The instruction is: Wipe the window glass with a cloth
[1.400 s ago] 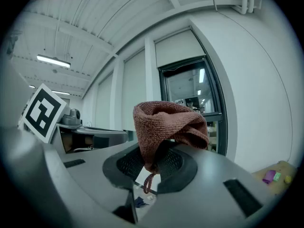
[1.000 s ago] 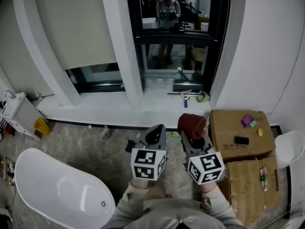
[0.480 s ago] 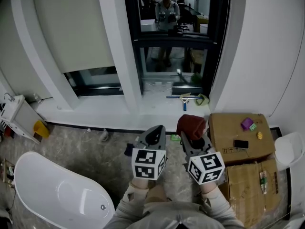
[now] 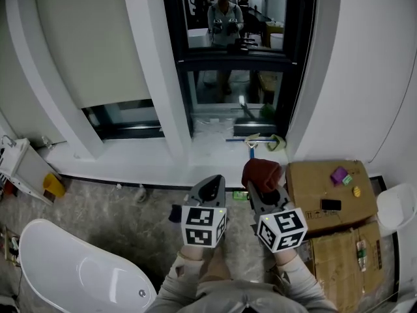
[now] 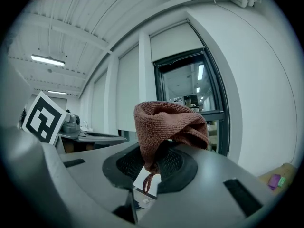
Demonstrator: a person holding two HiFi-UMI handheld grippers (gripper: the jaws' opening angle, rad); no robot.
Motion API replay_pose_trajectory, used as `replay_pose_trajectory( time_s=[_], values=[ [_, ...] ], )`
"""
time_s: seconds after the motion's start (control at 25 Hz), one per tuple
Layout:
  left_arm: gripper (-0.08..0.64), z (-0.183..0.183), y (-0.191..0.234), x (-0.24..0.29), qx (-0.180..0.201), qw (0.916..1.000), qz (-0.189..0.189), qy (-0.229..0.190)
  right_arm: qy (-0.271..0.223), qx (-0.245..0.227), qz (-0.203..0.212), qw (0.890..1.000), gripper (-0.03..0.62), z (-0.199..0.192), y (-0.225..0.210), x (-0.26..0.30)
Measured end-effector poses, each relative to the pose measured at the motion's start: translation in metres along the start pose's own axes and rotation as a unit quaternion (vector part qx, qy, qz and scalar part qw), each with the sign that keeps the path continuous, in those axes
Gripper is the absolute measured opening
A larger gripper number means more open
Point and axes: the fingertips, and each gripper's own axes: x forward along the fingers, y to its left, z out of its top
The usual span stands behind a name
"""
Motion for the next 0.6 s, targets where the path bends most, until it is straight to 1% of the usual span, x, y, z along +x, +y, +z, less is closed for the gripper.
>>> replay_pose_trajectory(
  time_s=[0.28,0.6],
  values=[
    [0.003,0.016,0.043,0.059,-0.011,0.9999,-0.005,-0.004,-0.001,-0.005,-0.003,1.000,0.043,0.008,-0.026,0.064],
    [0.003,0.047,0.104,0.145,-0.020,0.9996,-0.018,-0.006,-0.001,-0.011,-0.014,1.000,0.043,0.029,-0.064,0.162]
  ],
)
